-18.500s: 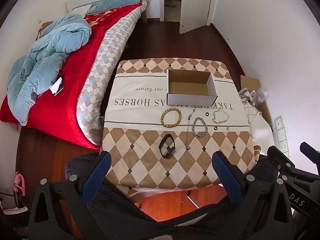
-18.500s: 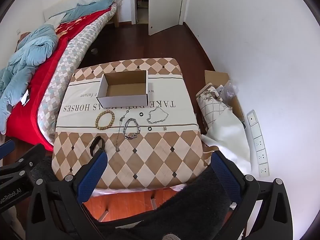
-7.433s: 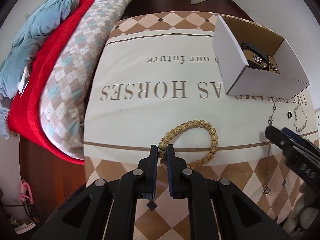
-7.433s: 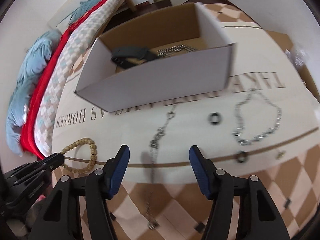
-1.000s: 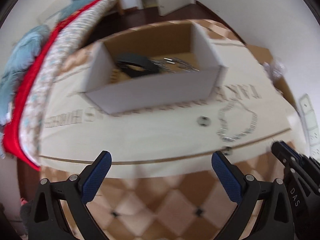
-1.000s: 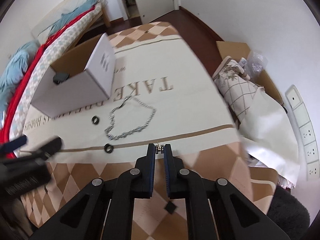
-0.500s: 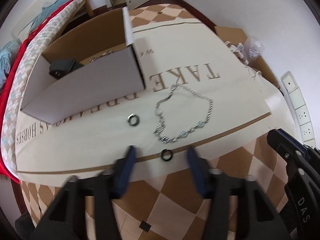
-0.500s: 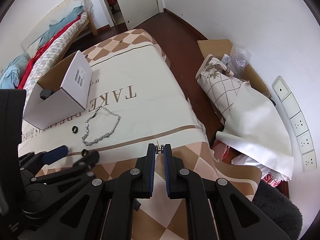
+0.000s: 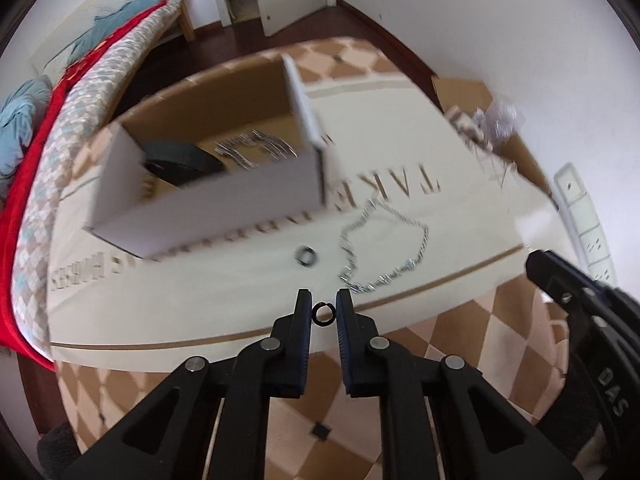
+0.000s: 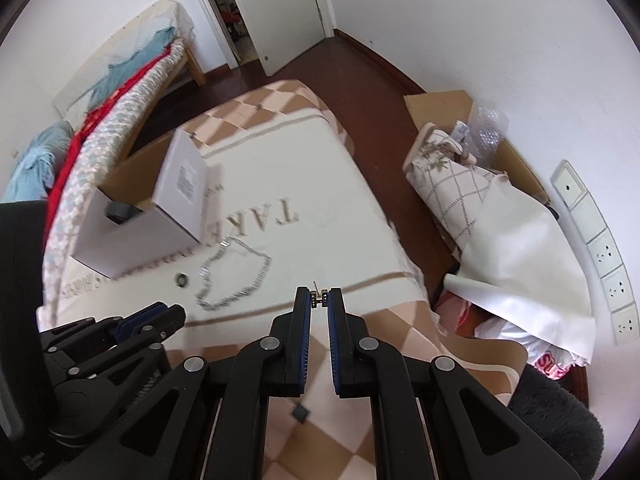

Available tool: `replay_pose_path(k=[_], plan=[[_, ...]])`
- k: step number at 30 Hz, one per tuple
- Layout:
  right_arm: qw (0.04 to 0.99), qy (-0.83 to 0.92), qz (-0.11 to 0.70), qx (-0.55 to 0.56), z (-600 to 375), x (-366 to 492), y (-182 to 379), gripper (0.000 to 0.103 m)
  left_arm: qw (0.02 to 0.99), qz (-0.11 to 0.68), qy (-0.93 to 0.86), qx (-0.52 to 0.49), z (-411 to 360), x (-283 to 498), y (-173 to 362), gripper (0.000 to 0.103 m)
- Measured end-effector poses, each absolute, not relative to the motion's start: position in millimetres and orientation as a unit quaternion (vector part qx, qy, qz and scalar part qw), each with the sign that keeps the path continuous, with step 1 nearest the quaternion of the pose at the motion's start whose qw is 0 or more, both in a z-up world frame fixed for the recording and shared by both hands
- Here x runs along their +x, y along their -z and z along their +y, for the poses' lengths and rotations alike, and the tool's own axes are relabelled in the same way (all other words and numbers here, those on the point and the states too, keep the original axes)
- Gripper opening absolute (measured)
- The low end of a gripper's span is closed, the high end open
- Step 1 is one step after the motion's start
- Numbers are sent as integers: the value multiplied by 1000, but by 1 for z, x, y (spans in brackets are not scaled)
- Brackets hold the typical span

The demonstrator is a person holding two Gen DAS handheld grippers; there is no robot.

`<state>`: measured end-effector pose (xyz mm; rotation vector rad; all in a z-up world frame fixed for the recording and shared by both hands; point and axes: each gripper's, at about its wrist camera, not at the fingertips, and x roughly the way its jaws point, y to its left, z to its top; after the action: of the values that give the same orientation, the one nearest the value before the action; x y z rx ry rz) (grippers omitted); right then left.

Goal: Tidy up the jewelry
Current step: 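Grasp the tiny silver charm with the right tool while the left grasps a black ring, then carry both items into the white box and open both tools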

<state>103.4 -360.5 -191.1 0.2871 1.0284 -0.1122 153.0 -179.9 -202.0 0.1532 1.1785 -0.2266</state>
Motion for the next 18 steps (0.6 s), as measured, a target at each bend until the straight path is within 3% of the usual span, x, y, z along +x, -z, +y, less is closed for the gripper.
replay_pose_path(k=[9, 18], plan=[[871, -46, 465, 148, -300, 168, 143, 9, 863, 500, 63, 21, -94, 211, 117, 10], [845, -95, 512, 124, -242, 276, 160, 9, 840, 541, 37, 14, -44, 302, 148, 10]])
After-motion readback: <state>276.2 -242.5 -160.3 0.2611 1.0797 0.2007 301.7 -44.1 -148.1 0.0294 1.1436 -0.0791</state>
